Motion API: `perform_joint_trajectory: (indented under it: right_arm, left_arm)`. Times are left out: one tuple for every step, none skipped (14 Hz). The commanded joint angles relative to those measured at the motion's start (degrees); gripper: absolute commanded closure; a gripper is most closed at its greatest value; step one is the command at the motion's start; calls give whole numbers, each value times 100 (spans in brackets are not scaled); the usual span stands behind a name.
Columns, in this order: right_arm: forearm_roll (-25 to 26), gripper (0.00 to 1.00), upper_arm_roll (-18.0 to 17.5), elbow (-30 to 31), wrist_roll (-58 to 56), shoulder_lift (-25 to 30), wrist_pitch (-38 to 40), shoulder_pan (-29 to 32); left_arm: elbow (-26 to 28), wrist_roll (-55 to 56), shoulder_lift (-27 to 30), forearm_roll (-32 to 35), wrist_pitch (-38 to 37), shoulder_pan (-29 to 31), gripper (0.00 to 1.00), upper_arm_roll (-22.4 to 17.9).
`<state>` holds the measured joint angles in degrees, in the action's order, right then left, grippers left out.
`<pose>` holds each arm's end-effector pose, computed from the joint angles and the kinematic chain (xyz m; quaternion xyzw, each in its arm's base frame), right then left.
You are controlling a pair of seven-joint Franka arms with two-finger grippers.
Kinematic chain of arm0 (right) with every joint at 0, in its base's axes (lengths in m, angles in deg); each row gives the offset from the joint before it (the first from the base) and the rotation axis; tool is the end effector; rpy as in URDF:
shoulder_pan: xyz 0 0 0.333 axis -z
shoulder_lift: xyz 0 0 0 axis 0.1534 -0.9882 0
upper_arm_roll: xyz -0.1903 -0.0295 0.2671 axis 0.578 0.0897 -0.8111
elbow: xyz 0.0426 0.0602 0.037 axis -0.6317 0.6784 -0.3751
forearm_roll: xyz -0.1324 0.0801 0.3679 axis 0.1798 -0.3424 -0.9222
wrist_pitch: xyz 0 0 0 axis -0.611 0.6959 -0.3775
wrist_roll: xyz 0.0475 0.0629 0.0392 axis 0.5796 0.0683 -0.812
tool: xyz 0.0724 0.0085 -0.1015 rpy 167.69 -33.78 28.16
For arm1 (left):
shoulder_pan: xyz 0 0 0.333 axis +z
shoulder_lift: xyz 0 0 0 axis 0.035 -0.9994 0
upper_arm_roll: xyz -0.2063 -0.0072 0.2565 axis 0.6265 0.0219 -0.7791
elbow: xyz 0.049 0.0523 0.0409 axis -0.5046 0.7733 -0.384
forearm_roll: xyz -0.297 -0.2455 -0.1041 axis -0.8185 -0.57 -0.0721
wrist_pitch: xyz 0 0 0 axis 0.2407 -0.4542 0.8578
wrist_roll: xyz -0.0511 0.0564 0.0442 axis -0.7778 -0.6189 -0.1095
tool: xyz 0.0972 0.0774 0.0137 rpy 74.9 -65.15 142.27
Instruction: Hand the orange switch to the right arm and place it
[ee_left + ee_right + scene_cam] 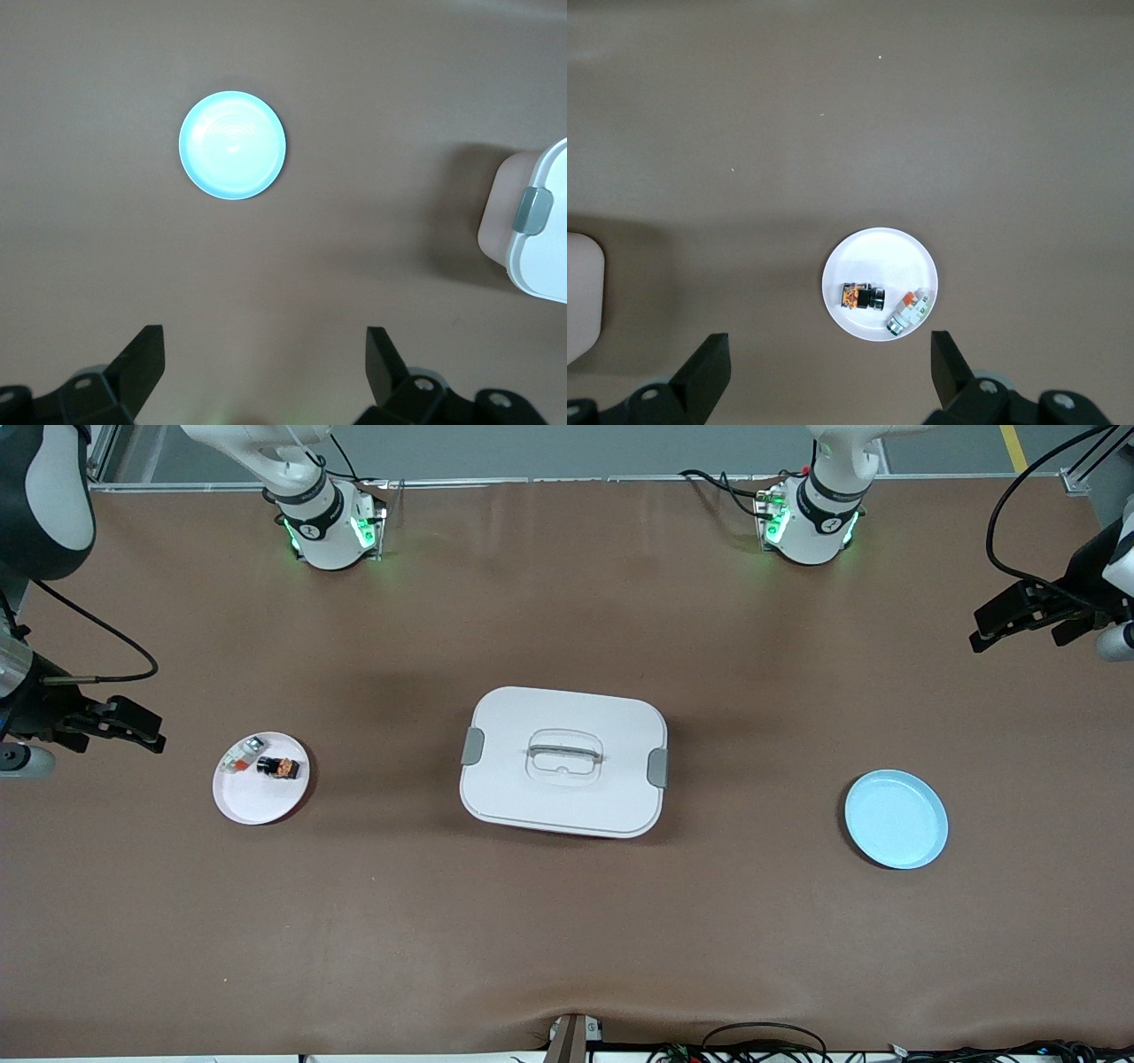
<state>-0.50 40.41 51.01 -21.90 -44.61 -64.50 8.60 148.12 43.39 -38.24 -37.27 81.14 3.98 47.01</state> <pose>0.6240 -0.0049 0.5777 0.9994 -0.0078 0.0333 0.0097 0.5488 -0.0330 0.6506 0.9992 0.0395 -0.0018 0.0042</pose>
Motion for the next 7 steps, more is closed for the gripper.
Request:
perform_joint_trajectory:
  right_arm:
    - [-71,0,36,-151,112,143,297,-74]
    - [-71,0,45,-151,104,204,333,-65]
    - [-71,0,54,-151,95,283,333,-65]
    - [-71,0,54,-151,95,362,385,-74]
    - [-71,0,45,-151,86,441,473,-74]
    - [-71,0,45,-151,95,477,500,-83]
    - [-71,0,45,-151,95,495,509,-74]
  left_arm:
    - [12,26,91,103,32,43,0,34]
    - [12,26,91,103,32,43,0,26]
    - [3,26,82,103,49,35,0,26]
    - [3,26,73,103,84,43,0,26]
    - [3,26,73,103,85,43,0,26]
    - [-5,26,73,103,85,35,0,17]
    - [-5,9,73,103,85,35,0,17]
